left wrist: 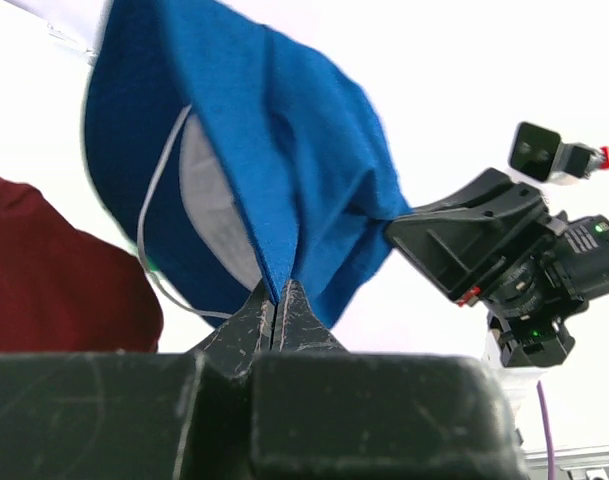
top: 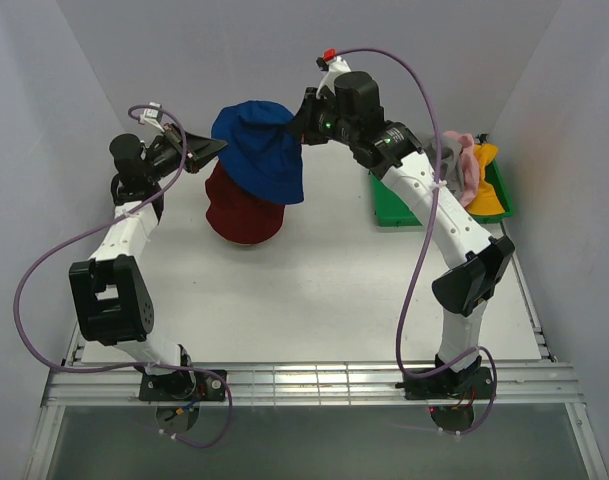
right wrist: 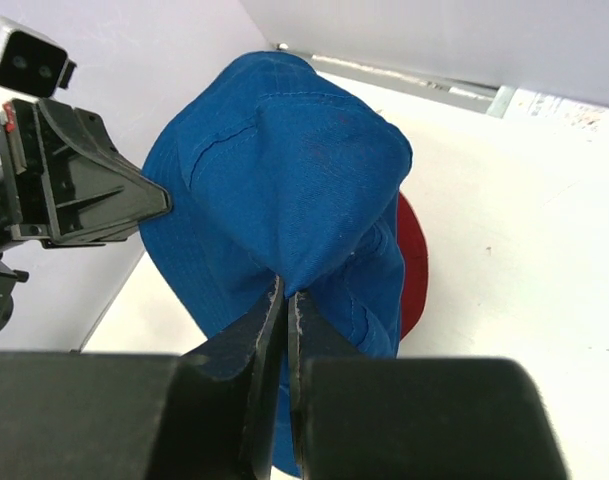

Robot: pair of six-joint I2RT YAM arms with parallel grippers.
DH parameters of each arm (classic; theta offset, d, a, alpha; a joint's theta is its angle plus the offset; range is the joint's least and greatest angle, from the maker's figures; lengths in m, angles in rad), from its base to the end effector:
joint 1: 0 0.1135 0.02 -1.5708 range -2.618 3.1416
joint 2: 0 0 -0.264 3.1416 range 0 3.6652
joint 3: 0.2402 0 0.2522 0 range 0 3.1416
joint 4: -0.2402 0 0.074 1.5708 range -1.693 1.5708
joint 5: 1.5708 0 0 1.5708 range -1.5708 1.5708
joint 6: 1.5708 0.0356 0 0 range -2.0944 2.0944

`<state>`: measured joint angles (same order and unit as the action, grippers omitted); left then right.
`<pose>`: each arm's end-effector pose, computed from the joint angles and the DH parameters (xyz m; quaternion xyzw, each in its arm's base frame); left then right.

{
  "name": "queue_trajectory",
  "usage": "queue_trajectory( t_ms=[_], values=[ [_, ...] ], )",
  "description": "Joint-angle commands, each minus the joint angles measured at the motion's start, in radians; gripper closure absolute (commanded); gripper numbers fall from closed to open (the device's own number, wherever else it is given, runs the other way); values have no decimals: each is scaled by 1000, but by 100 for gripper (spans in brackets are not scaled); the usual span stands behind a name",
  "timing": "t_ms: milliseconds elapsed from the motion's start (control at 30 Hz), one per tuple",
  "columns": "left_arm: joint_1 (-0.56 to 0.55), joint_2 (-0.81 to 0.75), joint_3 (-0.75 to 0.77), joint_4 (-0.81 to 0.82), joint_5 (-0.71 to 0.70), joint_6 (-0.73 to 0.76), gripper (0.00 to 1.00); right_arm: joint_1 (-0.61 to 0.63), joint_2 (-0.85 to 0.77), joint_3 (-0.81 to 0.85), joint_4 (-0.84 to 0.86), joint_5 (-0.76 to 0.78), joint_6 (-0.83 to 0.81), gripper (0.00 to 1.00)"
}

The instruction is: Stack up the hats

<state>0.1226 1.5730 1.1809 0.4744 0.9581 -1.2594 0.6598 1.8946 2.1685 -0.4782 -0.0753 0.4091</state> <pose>0.3649 0.0156 0.3471 -0.1218 0.6794 -0.6145 0.3821 0.3388 0.2662 0.4656 -0.1205 0.7659 0.3465 0.5280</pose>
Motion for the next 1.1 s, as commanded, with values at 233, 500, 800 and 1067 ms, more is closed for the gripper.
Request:
queue_trajectory(
  t_ms=[233,500,800,1067],
  values=[
    [5,42,65,35,31,-6,100,-49,3,63,26,20,-30,92],
    [9,38,23,41,18,-5,100,-20,38,36,49,-53,-10,92],
    [74,5,-47,61,34,-17,100,41,78,65,47,-34,-24,92],
    [135,-50,-121,64,53,-35,100,61,84,65,47,-24,-27,92]
  ],
)
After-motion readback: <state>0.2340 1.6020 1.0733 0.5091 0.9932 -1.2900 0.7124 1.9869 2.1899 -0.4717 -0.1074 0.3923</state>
